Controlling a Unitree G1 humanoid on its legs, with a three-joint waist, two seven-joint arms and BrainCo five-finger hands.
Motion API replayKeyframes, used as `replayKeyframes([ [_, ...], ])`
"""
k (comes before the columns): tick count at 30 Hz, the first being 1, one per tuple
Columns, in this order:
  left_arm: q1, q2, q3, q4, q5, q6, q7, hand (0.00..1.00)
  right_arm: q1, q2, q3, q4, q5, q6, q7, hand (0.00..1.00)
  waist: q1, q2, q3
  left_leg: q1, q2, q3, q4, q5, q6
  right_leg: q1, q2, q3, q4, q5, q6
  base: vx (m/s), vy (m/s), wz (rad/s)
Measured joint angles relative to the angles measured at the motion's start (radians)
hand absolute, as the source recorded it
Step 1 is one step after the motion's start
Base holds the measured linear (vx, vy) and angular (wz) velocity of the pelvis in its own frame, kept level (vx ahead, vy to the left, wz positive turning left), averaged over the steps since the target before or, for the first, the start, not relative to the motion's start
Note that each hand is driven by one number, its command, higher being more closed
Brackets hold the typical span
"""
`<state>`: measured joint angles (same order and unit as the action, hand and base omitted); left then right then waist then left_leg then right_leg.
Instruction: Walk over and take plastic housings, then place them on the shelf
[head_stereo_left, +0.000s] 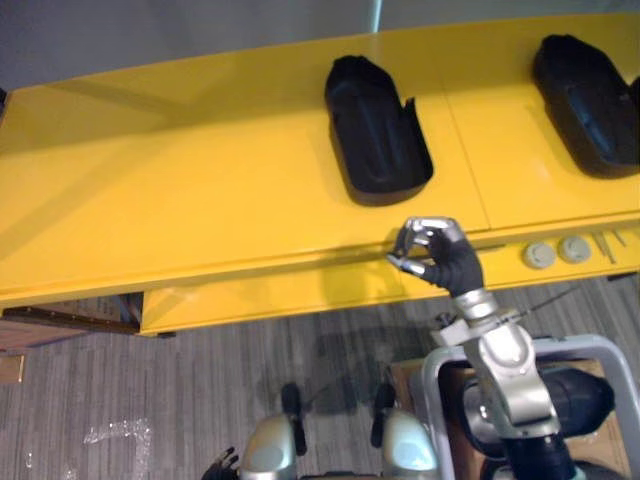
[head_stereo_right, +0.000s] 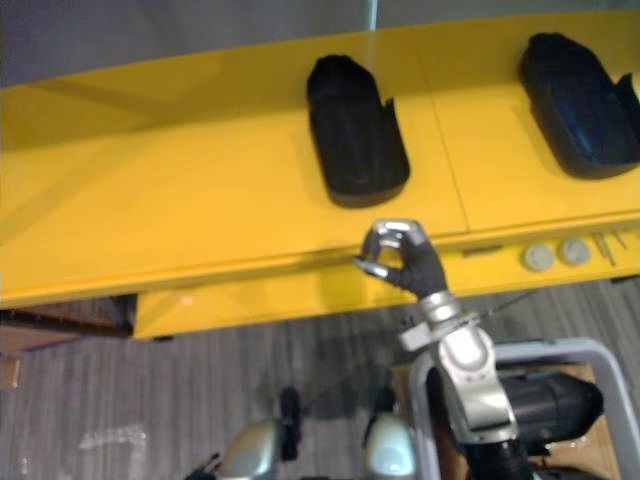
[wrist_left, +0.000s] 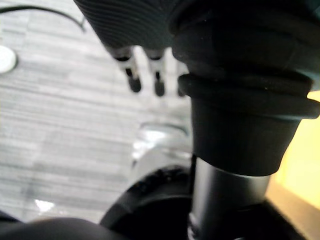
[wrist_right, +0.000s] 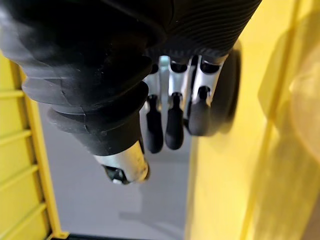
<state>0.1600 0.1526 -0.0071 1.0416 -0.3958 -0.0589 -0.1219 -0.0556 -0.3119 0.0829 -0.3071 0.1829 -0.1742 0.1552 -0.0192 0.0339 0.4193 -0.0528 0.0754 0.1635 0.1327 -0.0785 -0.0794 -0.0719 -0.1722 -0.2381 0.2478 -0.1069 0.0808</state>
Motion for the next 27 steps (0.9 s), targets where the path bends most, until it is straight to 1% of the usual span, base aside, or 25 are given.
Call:
replayKeyframes([
  [3, -0.003, 0.002, -0.009, -0.001, -0.001, -0.004, 0.004, 0.0, 0.001, 0.005, 0.0, 0.01, 0.0, -0.024, 0.0, 1.0, 0.0, 0.001, 0.011, -0.002, -0.001, 0.0, 0.0, 0.0, 0.0, -0.002, -0.001, 0.0, 0.0, 0.0, 0.0, 0.0, 0.0, 0.0],
  [8, -0.003, 0.004, -0.017, 0.0, -0.001, -0.004, 0.004, 0.0, -0.012, 0.016, 0.001, 0.065, 0.0, -0.035, -0.009, 1.0, 0.001, 0.002, 0.012, -0.002, -0.003, 0.0, 0.004, 0.0, 0.001, -0.003, -0.002, 0.0, 0.0, 0.0, 0.0, 0.0, 0.0, 0.0],
  [9, -0.003, 0.004, -0.018, 0.0, -0.001, -0.003, 0.005, 0.0, -0.02, 0.02, 0.002, 0.089, 0.0, -0.046, -0.026, 1.0, 0.003, 0.004, 0.013, -0.004, -0.003, -0.001, 0.008, -0.001, 0.002, -0.002, -0.002, -0.001, 0.001, 0.0, 0.0, 0.0, 0.0, 0.0],
  [11, -0.004, 0.003, -0.022, 0.0, -0.008, -0.003, 0.005, 0.0, -0.042, 0.03, 0.002, 0.12, 0.0, -0.052, -0.046, 1.0, 0.003, 0.009, 0.015, -0.006, -0.005, -0.004, 0.011, -0.001, 0.002, -0.002, -0.003, -0.003, 0.003, 0.0, 0.0, -0.01, 0.001, 0.03],
  [12, -0.004, 0.004, -0.037, -0.001, -0.028, -0.003, 0.009, 0.0, -0.06, 0.036, 0.003, 0.145, -0.002, -0.066, -0.062, 1.0, 0.003, 0.015, 0.018, -0.009, -0.006, -0.009, 0.015, -0.001, 0.003, -0.002, -0.004, -0.006, 0.005, -0.001, 0.0, -0.03, 0.0, 0.09],
  [16, -0.005, -0.001, -0.039, -0.001, -0.029, -0.003, 0.013, 0.0, -0.108, 0.043, 0.007, 0.195, -0.012, -0.086, -0.092, 1.0, 0.006, 0.024, 0.023, -0.015, -0.011, -0.017, 0.017, -0.001, 0.004, -0.002, -0.013, -0.012, 0.012, -0.002, 0.003, -0.03, 0.012, 0.07],
  [21, -0.005, -0.005, -0.04, -0.002, -0.029, 0.003, 0.011, 0.0, -0.171, 0.044, 0.008, 0.244, -0.026, -0.086, -0.114, 1.0, 0.007, 0.031, 0.027, -0.014, -0.024, -0.024, 0.017, 0.004, 0.011, -0.002, -0.025, -0.017, 0.022, -0.005, 0.007, -0.02, 0.012, 0.05],
  [27, -0.005, -0.006, -0.044, -0.006, -0.027, 0.004, 0.007, 0.0, -0.223, 0.045, 0.008, 0.283, -0.039, -0.085, -0.114, 1.0, 0.01, 0.037, 0.025, -0.014, -0.031, -0.046, 0.02, 0.01, 0.015, 0.005, -0.036, -0.04, 0.023, -0.007, 0.01, 0.0, 0.006, 0.11],
])
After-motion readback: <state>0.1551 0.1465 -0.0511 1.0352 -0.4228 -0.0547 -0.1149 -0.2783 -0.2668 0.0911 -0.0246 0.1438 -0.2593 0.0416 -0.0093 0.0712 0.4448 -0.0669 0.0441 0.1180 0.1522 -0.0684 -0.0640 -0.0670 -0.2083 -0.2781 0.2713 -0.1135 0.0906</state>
